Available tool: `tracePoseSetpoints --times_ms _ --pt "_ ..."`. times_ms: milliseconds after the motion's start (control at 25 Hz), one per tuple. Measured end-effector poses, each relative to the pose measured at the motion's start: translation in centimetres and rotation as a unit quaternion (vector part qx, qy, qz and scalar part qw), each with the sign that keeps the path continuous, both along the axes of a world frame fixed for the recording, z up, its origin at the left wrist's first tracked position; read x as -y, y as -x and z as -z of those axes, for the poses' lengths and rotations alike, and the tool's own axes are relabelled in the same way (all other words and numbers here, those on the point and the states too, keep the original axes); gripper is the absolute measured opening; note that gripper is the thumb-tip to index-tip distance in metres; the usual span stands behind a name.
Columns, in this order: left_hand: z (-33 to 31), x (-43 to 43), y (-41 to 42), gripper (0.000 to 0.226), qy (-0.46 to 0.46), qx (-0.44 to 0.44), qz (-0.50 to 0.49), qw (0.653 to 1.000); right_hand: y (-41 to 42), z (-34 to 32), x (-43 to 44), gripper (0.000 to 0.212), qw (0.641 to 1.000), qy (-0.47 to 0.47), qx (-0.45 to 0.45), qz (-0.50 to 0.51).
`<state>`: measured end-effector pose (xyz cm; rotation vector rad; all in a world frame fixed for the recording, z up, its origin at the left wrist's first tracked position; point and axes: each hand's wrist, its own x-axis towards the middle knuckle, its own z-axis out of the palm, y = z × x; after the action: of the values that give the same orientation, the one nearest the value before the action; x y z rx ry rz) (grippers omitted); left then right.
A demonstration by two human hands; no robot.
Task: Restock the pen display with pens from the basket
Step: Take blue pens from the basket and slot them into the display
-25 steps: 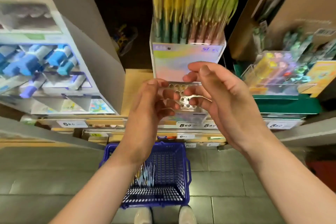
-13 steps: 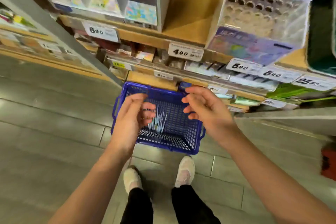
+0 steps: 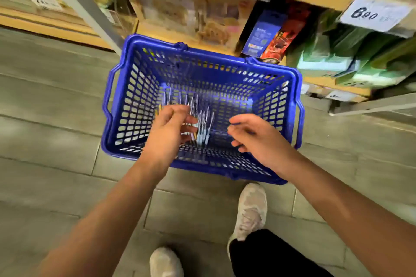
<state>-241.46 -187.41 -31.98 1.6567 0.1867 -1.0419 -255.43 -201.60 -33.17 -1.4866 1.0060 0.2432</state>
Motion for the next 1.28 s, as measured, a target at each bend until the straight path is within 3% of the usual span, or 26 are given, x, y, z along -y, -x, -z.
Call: tracePoseSetpoints --times_ms 160,320,400,520,600,720,840,920,1080,1200,1280 --pt "7.5 -0.5 -2.3 0.022 -0.017 0.011 0.068 0.997 -1.2 10.4 0.5 0.010 0.988 0.016 -0.120 -0.094" --pt "12.6 0.4 -4.0 0.016 -0.053 0.011 0.144 0.988 -3.6 19.1 2.0 0.027 0.925 0.072 -0.214 -0.307" --pt "14.3 1.1 -4.6 0.015 -0.075 0.005 0.163 0.984 -5.4 21.7 2.6 0.032 0.899 0.107 -0.228 -0.359" --pt "15.1 1.5 -4.8 0.017 -0.100 -0.001 0.191 0.977 -8.0 24.1 3.6 0.059 0.911 0.102 -0.225 -0.330" --pt "15.2 1.6 -5.0 0.020 -0.106 0.017 0.194 0.975 -9.5 25.7 4.0 0.078 0.897 0.155 -0.224 -0.347" --pt "14.6 1.2 -5.5 0.026 -0.102 0.031 0.173 0.979 -10.4 27.1 3.5 0.087 0.869 0.243 -0.221 -0.370" --pt "14.1 0.6 -5.6 0.026 -0.095 0.013 0.162 0.982 -10.8 27.8 2.4 0.088 0.894 0.257 -0.200 -0.307" --pt "14.0 0.8 -5.8 0.025 -0.100 0.027 0.169 0.980 -11.0 27.8 2.1 0.079 0.899 0.245 -0.195 -0.306" --pt "15.1 2.0 -6.4 0.017 -0.098 0.071 0.198 0.973 -10.7 27.2 4.3 0.034 0.923 0.184 -0.200 -0.273" --pt "16.4 1.7 -6.1 0.020 -0.114 0.058 0.220 0.967 -11.4 24.7 5.9 0.023 0.973 -0.029 -0.146 -0.179" --pt "16.7 1.8 -5.7 0.023 -0.122 0.066 0.255 0.957 -11.9 22.4 6.1 0.024 0.977 -0.137 -0.072 -0.146"
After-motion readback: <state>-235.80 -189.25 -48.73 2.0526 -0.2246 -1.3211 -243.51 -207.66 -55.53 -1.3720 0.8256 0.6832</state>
